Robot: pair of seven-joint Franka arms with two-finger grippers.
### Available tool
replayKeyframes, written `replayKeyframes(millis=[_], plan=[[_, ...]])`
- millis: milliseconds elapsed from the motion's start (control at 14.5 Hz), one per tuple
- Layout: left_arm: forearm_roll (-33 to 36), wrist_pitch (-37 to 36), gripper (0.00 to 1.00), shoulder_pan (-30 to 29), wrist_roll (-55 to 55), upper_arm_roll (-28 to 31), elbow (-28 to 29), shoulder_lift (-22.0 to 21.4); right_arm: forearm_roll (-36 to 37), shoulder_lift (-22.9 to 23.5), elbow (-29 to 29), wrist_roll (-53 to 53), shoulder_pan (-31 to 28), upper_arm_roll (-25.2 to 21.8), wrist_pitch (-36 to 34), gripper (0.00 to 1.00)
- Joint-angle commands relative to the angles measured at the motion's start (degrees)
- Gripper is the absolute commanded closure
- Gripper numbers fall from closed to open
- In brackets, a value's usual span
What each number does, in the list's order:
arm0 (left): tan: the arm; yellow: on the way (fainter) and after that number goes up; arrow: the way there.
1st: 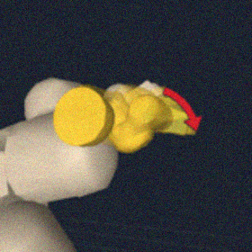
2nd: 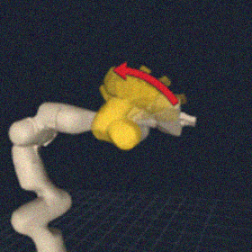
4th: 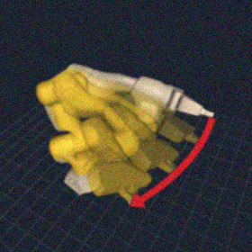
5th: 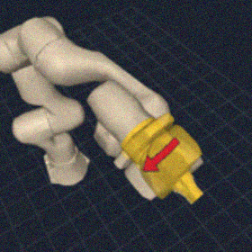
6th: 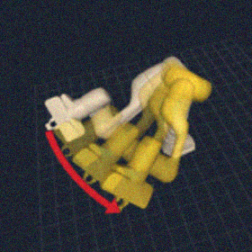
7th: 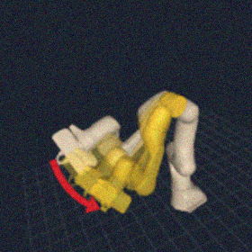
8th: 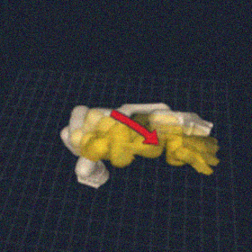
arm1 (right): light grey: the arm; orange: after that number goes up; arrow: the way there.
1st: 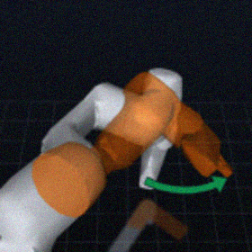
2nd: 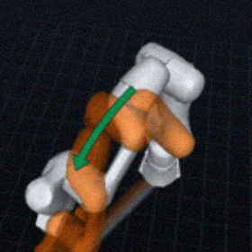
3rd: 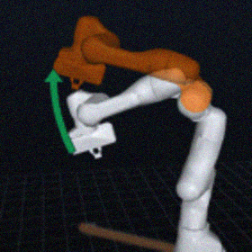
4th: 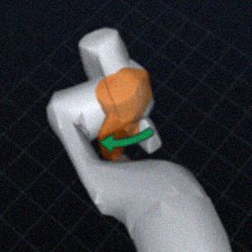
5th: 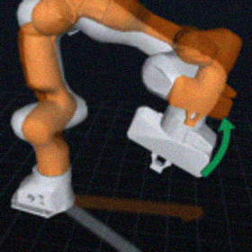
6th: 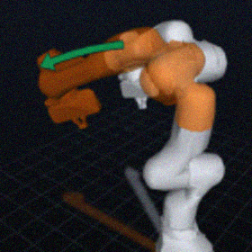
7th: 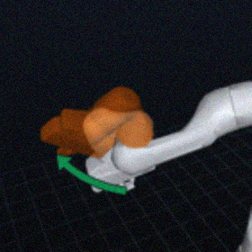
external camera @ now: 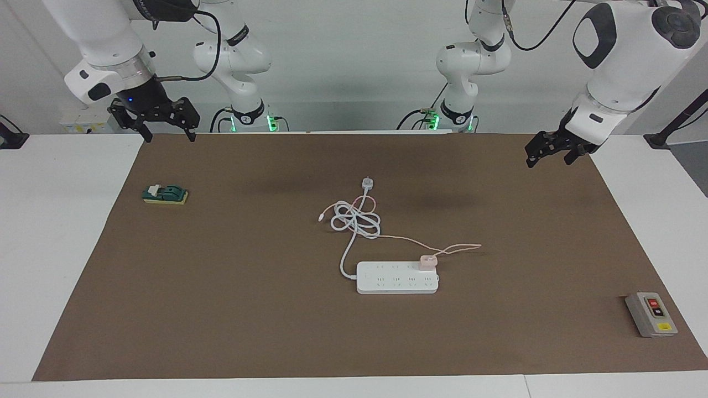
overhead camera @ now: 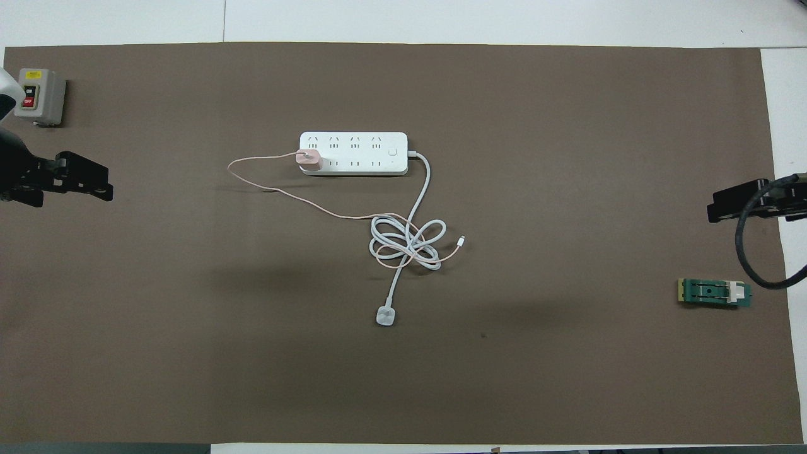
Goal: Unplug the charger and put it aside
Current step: 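Reach the left gripper to the pink charger while the right gripper reaches the strip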
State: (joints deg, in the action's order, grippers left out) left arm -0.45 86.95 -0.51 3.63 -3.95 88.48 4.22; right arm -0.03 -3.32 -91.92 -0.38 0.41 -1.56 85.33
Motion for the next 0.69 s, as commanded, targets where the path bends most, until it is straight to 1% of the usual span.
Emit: replayKeyframes(millis=[0, 413, 619], plan=[[0.8, -0.6, 0.00, -0.1, 0.1, 0.3, -1.2, 0.6, -0.5, -1.0, -0.9, 0.3, -0.8, 0.4, -0.7, 0.00], [0.6, -0.7, 0.00, 0.0, 1.5, 0.4, -1.3, 0.6, -0.6, -1.1, -0.9, 0.6, -0.9, 0.3, -1.0, 0.00], [0.4, -0.6, 0.00, 0.5, 7.3, 0.3, -1.3, 0.8, -0.5, -1.4, -0.8, 0.3, -1.0, 0.3, -1.0, 0.00]])
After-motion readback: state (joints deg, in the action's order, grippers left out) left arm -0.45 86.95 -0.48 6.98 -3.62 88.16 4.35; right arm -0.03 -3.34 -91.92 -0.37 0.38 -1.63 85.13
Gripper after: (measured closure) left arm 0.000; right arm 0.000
